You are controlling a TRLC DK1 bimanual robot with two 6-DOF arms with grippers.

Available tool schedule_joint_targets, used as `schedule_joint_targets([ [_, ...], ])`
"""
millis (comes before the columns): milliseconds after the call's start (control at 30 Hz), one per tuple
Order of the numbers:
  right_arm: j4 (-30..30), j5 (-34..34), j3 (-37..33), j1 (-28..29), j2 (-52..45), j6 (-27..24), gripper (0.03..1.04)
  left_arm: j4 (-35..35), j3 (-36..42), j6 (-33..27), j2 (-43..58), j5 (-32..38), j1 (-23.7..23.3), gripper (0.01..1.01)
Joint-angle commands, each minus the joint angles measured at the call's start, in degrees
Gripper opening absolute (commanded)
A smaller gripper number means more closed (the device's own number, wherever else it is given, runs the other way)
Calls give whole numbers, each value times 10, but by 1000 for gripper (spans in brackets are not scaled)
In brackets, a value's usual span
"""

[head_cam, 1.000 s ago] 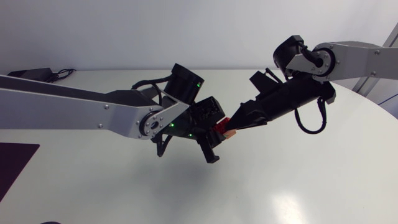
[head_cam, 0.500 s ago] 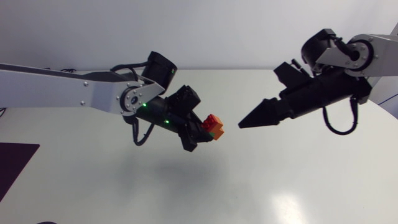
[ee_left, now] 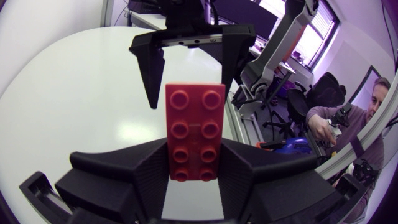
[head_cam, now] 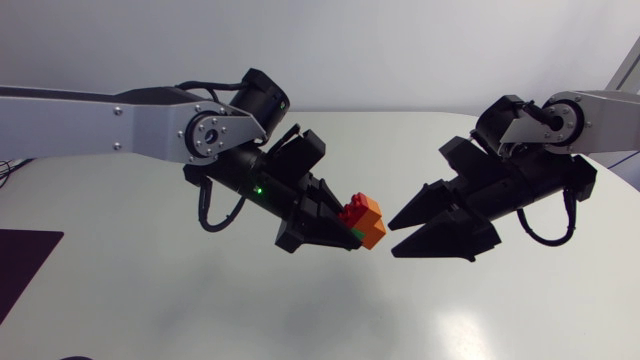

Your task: Disassemble duplo

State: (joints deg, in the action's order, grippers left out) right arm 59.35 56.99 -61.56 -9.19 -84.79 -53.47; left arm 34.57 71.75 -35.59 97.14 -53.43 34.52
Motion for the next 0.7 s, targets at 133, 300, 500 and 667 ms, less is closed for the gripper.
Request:
schedule_joint_targets([
  [133,66,37,-31,-25,-10,-77,993,85,65,-75,47,-32,-2,275],
  [300,62,41,-35,-30,-13,-81,979,107,79,-104,71,-34,-7,275],
  [500,45,41,-37,-35,-26,-65,852,107,92,-109,84,-37,-9,274],
  [667,27,37,-43,-43,-36,-52,815,112,105,-104,83,-48,-4,274],
])
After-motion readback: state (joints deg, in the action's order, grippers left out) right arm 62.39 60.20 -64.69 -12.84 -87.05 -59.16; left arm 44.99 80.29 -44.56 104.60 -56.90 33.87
